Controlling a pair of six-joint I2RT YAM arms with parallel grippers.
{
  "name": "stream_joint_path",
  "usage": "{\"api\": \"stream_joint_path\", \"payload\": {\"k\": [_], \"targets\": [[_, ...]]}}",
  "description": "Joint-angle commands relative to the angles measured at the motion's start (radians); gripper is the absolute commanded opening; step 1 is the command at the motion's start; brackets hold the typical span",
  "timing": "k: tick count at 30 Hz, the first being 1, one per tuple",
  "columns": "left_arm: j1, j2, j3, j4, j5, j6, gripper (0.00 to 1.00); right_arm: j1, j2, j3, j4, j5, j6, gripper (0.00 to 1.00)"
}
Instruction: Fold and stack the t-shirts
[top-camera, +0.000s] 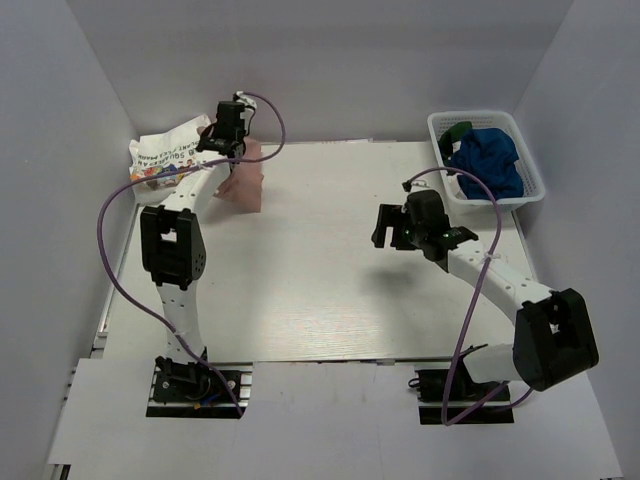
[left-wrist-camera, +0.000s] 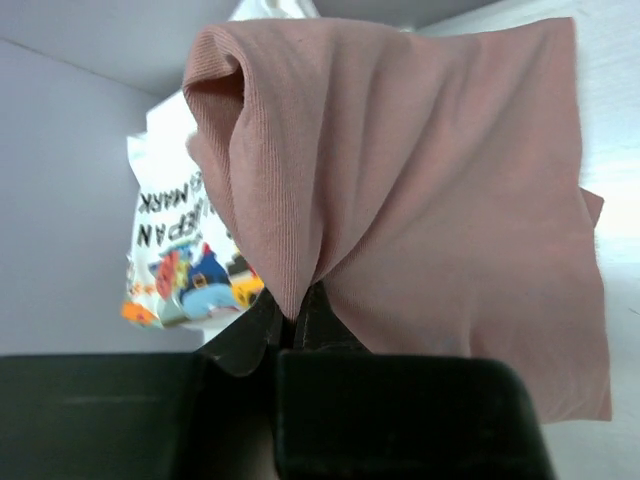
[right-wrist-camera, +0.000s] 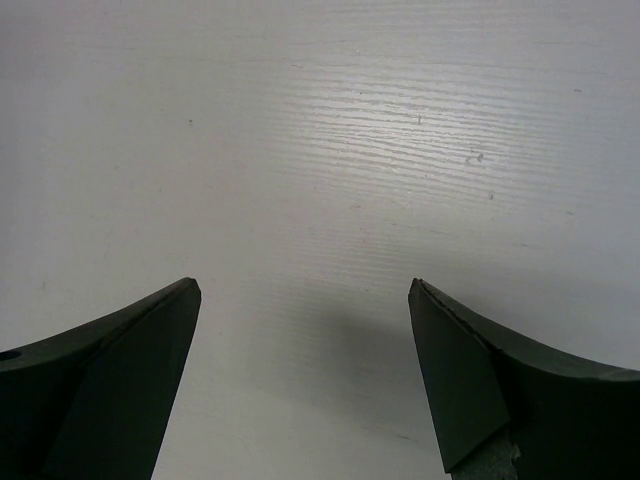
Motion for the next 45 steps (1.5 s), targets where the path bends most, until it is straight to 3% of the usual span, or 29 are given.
{"api": "stream_joint_path", "payload": {"k": [1, 7, 13, 24, 34, 41, 44, 45], "targets": [[0.048, -0.004, 0.104, 0.024, 0.085, 0.095, 0.00, -0.005, 0.021, 0.060, -0.008, -0.025, 0.009, 0.91], [0.122, 0.049, 0.260, 0.036, 0.177, 0.126, 0.00, -0.002, 0.050, 0.070, -0.025, -0.035, 0.012, 0.91], [0.192, 0.047, 0.306, 0.061, 0.235, 0.149, 0.00, -0.002, 0.081, 0.103, -0.041, -0.038, -0.004, 0.91], [0.323, 0.056, 0.349, 0.102, 0.409, 0.126, 0.00, 0.000, 0.174, 0.174, -0.038, -0.056, 0.010, 0.91], [0.429, 0.073, 0.273, 0.215, 0.510, 0.115, 0.00, -0.002, 0.219, 0.214, -0.044, -0.118, 0.013, 0.91], [0.448, 0.162, 0.282, 0.286, 0.536, 0.065, 0.00, 0.001, 0.259, 0.235, -0.051, -0.139, 0.021, 0.91], [0.448, 0.201, 0.297, 0.317, 0.486, 0.043, 0.00, 0.003, 0.274, 0.250, -0.053, -0.148, 0.025, 0.91], [0.448, 0.216, 0.297, 0.343, 0.437, 0.034, 0.06, 0.004, 0.279, 0.252, -0.053, -0.148, 0.026, 0.91]]}}
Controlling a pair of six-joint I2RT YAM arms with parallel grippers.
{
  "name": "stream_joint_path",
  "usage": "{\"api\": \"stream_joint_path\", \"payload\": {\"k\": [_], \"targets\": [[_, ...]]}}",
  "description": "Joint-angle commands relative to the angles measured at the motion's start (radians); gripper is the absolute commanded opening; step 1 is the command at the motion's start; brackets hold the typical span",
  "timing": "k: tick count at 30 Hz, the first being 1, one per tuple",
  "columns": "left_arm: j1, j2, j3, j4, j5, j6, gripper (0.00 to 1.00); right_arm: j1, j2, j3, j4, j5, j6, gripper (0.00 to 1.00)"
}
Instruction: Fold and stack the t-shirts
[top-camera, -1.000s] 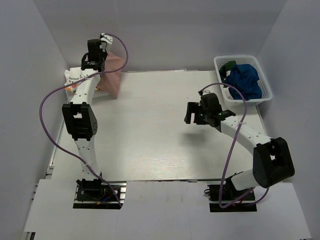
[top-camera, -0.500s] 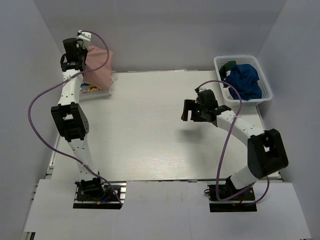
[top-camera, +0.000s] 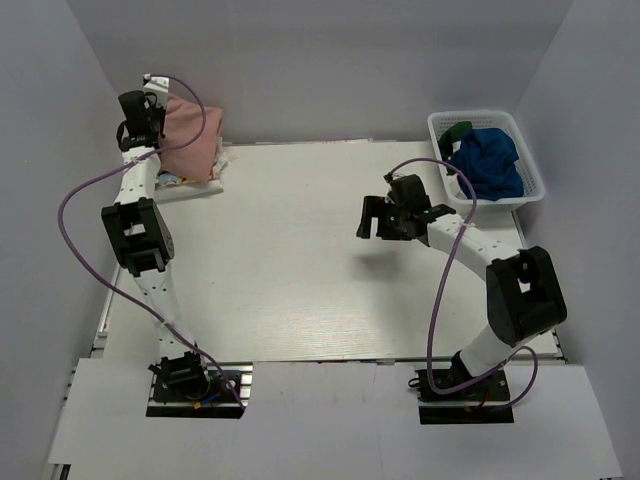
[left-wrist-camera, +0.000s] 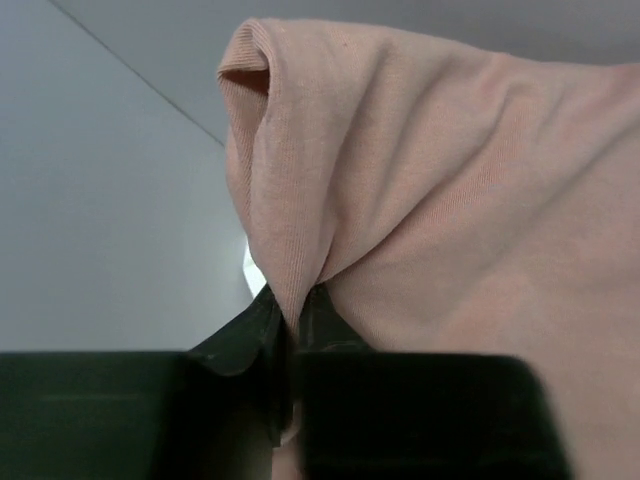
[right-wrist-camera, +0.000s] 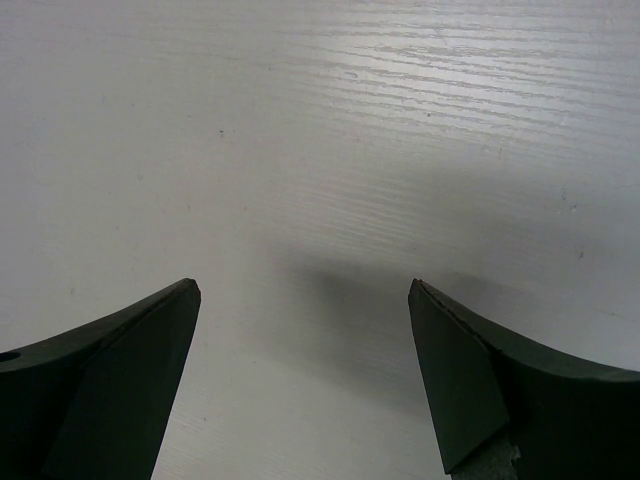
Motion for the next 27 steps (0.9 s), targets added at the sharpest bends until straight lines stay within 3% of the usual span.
{"api": "stream_joint_path", "payload": {"k": [1, 3, 6, 9, 11, 16, 18, 21, 23, 27], "targets": [[0.000, 0.010, 0.027, 0.107, -0.083, -0.049, 0.17, 0.005, 0.014, 0.052, -0.001, -0.020, 0.007, 0.91], [0.000, 0.010, 0.027, 0.133, -0.161, -0.048, 0.44, 0.003, 0.020, 0.061, -0.006, -0.017, 0.010, 0.91], [0.000, 0.010, 0.007, 0.133, -0.223, -0.048, 0.53, 0.005, 0.024, 0.079, -0.026, -0.005, 0.010, 0.91], [0.000, 0.000, 0.007, 0.133, -0.280, -0.058, 0.70, 0.005, 0.015, 0.076, -0.021, -0.008, 0.010, 0.91], [0.000, -0.011, -0.002, 0.120, -0.307, -0.083, 0.94, 0.005, 0.003, 0.066, -0.013, -0.011, 0.009, 0.91], [0.000, -0.078, -0.039, 0.010, -0.341, -0.164, 0.99, 0.005, -0.028, 0.018, 0.017, -0.034, 0.007, 0.91], [-0.011, -0.126, -0.112, -0.043, -0.294, -0.203, 0.99, 0.003, -0.032, 0.003, 0.028, -0.054, 0.004, 0.91], [-0.040, -0.259, -0.276, -0.094, -0.146, -0.140, 0.99, 0.005, -0.035, -0.020, 0.051, -0.077, 0.001, 0.91], [-0.052, -0.342, -0.376, -0.094, 0.043, -0.089, 0.99, 0.005, -0.051, -0.051, 0.083, -0.095, -0.002, 0.91], [-0.088, -0.511, -0.597, -0.052, 0.094, -0.153, 0.99, 0.005, -0.091, -0.095, 0.120, -0.126, -0.005, 0.91]]}}
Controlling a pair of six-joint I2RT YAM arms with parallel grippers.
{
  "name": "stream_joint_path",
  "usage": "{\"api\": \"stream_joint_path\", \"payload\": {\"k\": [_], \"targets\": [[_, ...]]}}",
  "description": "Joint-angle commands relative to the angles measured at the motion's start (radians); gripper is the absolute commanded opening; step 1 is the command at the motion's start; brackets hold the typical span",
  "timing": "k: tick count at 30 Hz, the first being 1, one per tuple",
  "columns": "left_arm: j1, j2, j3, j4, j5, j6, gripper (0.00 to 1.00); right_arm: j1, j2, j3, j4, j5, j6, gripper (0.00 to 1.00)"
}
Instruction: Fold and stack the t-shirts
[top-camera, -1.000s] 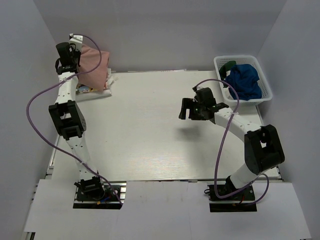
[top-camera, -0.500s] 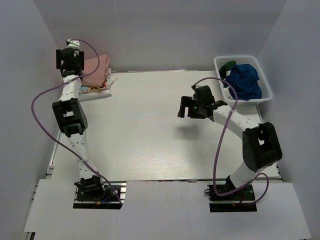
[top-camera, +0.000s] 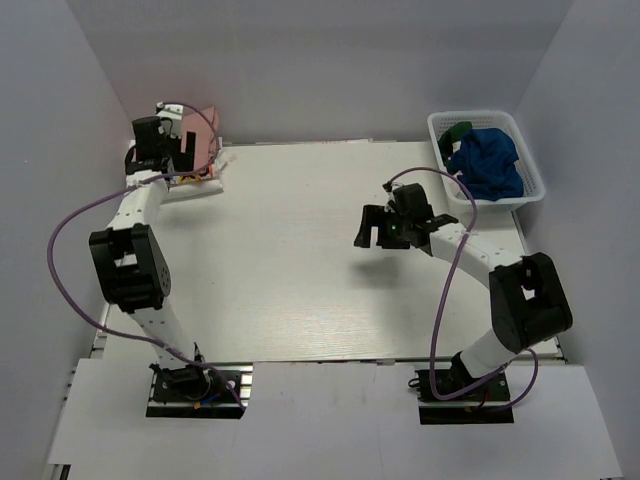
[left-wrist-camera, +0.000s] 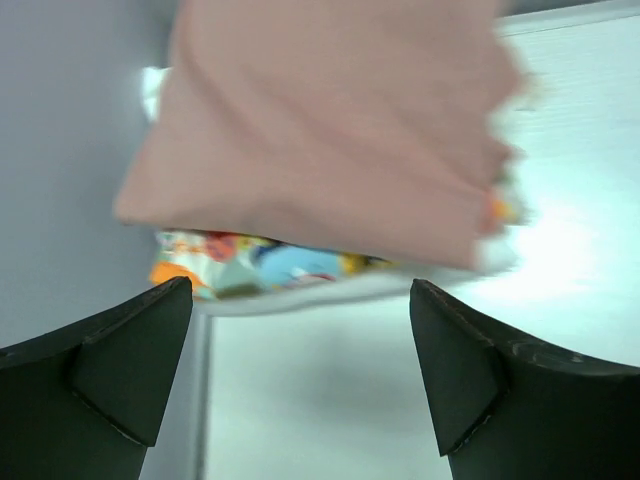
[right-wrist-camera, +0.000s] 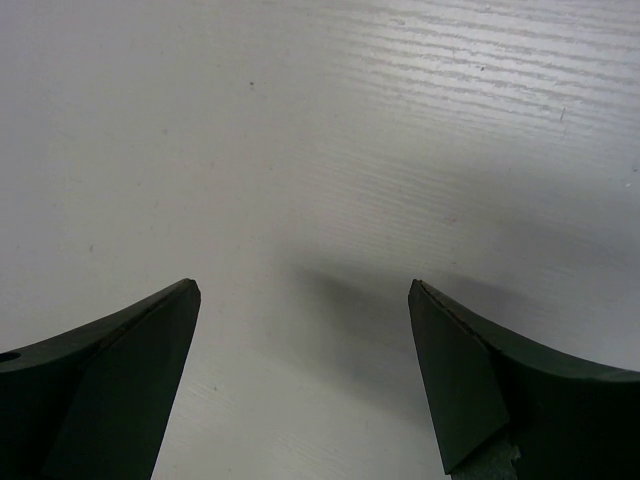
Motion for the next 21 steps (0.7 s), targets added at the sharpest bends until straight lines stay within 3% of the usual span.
{"api": "stream_joint_path", "payload": {"k": [1, 8, 11, 12, 16, 21], "targets": [[-0.032, -0.188, -0.093, 0.012, 0.135, -0.068, 0.99, -0.001, -0.075, -0.027, 0.070, -0.037, -0.013, 0.91], [-0.152, -0.377, -0.236, -0.056, 0.265, -0.540, 0.99, -0.002, -0.173, -0.100, 0.133, -0.039, -0.002, 0.91], [-0.291, -0.570, -0.459, 0.095, 0.327, -0.746, 0.99, -0.002, -0.283, -0.149, 0.126, 0.003, 0.025, 0.91], [-0.325, -0.609, -0.556, 0.133, 0.346, -0.775, 0.99, 0.001, -0.305, -0.162, 0.129, 0.010, 0.026, 0.91], [-0.475, -0.666, -0.630, -0.083, 0.204, -0.820, 0.99, -0.001, -0.451, -0.292, 0.144, 0.075, 0.038, 0.91], [-0.532, -0.843, -0.854, -0.066, 0.228, -0.885, 0.99, -0.001, -0.653, -0.456, 0.167, 0.130, 0.049, 0.91]]}}
